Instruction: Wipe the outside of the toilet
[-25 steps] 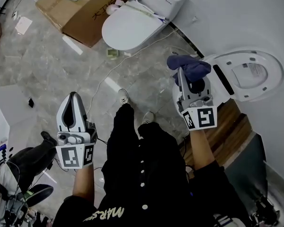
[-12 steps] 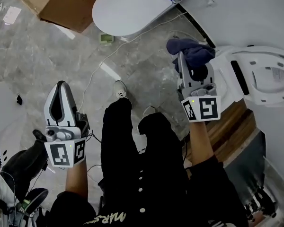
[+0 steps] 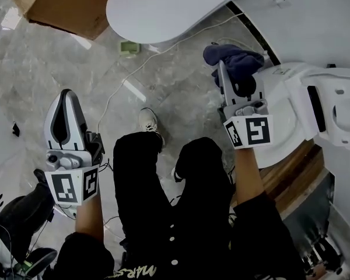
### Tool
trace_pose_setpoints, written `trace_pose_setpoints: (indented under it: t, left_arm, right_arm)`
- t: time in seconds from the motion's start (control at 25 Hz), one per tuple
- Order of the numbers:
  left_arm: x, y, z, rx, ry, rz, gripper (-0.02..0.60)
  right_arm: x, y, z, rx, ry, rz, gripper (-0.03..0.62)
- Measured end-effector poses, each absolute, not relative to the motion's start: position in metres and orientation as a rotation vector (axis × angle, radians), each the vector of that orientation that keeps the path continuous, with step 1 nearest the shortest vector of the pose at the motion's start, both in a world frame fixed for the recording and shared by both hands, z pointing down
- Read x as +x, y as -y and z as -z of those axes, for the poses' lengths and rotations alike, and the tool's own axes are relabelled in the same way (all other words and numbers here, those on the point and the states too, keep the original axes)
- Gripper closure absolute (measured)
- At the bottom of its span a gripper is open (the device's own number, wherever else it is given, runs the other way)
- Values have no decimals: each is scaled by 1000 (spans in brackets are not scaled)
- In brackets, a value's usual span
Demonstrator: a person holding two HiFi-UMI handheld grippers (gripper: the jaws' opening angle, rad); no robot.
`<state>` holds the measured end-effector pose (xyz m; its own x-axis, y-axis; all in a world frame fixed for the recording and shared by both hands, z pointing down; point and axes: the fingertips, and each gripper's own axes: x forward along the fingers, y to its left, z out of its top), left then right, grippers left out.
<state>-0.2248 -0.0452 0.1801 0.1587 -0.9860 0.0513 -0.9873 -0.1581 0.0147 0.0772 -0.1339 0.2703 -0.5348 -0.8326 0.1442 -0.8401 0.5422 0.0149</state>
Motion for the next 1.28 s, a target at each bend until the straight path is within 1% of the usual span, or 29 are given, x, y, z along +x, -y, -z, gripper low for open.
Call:
trace_pose_setpoints:
  t: [0.56, 0.84, 1.04, 1.28]
  left_arm:
    - [-234, 69, -298, 2450, 1965, -23, 572]
    - [-238, 75, -339, 2517, 1950, 38, 571]
    - [-244, 75, -366, 2503, 1967, 97, 571]
    - [-237, 74, -393, 2543, 1955, 51, 571]
  right_arm:
    - [55, 158, -409, 1360, 2661, -26, 485]
    - [43, 175, -462, 1299, 2698, -43, 485]
    - [31, 189, -498, 1243, 2701, 21, 485]
    - [26, 203, -521, 1250, 2698, 14, 484]
